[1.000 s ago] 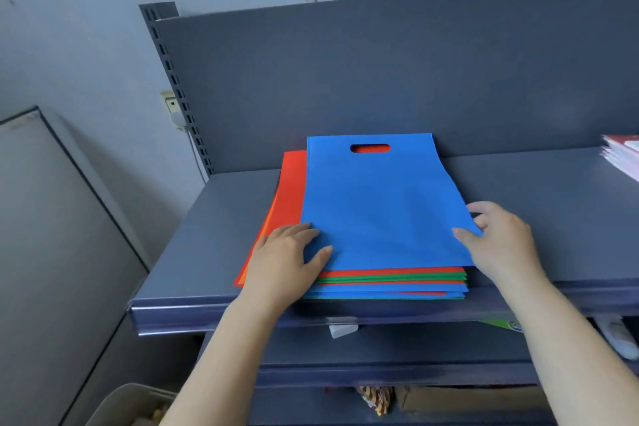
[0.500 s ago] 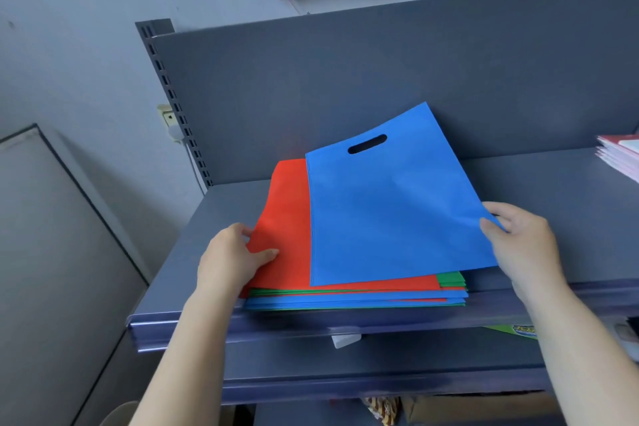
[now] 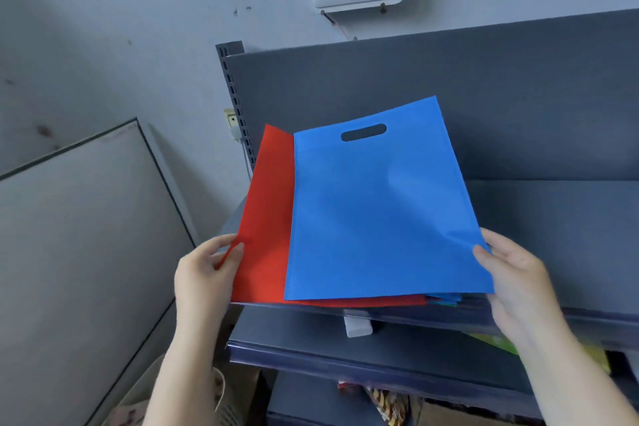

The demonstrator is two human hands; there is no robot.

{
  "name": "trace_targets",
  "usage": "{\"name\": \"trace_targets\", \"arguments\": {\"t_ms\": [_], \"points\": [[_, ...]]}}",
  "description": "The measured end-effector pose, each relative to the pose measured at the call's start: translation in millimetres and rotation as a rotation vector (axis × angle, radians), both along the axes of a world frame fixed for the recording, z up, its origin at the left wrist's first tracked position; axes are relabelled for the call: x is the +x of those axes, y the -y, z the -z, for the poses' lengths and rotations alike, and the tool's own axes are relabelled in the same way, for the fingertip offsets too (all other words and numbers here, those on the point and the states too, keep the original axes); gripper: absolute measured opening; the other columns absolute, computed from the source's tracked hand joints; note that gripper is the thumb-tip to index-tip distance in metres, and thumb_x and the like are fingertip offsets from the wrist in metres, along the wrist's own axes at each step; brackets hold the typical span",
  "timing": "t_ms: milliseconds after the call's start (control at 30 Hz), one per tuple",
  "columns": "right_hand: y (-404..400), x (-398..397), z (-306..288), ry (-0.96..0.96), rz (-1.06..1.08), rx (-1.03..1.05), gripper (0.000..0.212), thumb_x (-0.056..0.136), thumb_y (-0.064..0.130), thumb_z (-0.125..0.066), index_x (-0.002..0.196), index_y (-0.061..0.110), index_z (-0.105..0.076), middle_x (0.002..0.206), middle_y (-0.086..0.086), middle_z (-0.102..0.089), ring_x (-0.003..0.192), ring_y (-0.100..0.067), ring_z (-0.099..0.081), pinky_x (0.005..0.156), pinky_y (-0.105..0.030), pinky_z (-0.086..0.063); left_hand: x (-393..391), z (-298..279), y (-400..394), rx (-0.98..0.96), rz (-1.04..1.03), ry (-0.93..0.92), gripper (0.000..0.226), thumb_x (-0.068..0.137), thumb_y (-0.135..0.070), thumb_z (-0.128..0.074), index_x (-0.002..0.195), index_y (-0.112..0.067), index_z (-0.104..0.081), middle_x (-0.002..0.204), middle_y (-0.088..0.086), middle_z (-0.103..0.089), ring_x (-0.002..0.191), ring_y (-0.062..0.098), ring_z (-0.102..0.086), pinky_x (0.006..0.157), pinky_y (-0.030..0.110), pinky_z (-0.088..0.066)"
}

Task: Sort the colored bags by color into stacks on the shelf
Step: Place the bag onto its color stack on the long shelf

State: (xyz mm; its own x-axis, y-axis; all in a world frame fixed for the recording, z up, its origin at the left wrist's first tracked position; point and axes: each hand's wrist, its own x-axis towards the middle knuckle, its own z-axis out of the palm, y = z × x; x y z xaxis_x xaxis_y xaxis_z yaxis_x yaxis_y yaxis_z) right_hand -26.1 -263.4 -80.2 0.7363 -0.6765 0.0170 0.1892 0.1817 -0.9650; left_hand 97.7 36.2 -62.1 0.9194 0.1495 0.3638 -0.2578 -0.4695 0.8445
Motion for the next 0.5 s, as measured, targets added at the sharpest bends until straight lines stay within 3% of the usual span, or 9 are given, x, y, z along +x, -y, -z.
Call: {"name": "trace_targets", "arguments": {"t_ms": [100,200,300,400,500], "points": [[-15.3,-12.1,-0.5,0.039,-0.112,0.069,0.035,0.095,-0.003,-0.045,0.095,0.022,-0.070,0.087,0.008,-0.075,0.078,-0.007,-0.071,0.061,-0.016,-0.055,-42.7,6.6,-13.9,-0.188,-0.119,0.019,0.010,0.087,-0.016,-0.067,0.085,-0.025,-0.071,0.054,-0.017,-0.064,0.045,-0.002,-0.049,0.044,0.011,-0.036],[-35.0,-21.3,-0.4,0.058,-0.238,0.130,0.033,0.096,-0.004,-0.043,0.097,0.018,-0.068,0.083,0.007,-0.075,0.074,-0.007,-0.071,0.056,-0.016,-0.054,-94.3,14.1,-29.6,-0.356,-0.251,0.055,0.013,0.088,-0.018,-0.066,0.086,-0.029,-0.072,0.063,-0.020,-0.069,0.050,-0.007,-0.054,0.052,0.013,-0.047],[-59.2,-28.2,0.4,0.067,-0.377,0.193,0.033,0.096,-0.004,-0.042,0.096,0.018,-0.067,0.083,0.005,-0.075,0.073,-0.008,-0.071,0.054,-0.016,-0.054,-146.4,17.8,-52.3,-0.405,-0.391,0.152,0.022,0.088,-0.018,-0.067,0.080,-0.038,-0.071,0.070,-0.019,-0.071,0.056,-0.006,-0.059,0.056,0.010,-0.049],[-90.0,-36.9,6.1,0.040,-0.533,0.266,0.031,0.096,-0.002,-0.043,0.101,0.016,-0.068,0.088,0.002,-0.075,0.077,-0.010,-0.072,0.056,-0.020,-0.056,-196.6,16.5,-78.7,-0.418,-0.519,0.248,0.028,0.087,-0.017,-0.068,0.076,-0.043,-0.072,0.074,-0.015,-0.073,0.063,-0.002,-0.061,0.066,0.019,-0.053],[-127.5,-47.4,10.0,0.018,-0.697,0.319,0.041,0.094,-0.004,-0.042,0.085,0.017,-0.076,0.086,-0.001,-0.075,0.074,-0.012,-0.072,0.056,-0.025,-0.058,-248.3,8.5,-105.4,-0.390,-0.635,0.331,0.032,0.086,-0.015,-0.068,0.077,-0.045,-0.073,0.073,-0.019,-0.072,0.062,-0.007,-0.060,0.063,0.010,-0.050]]}}
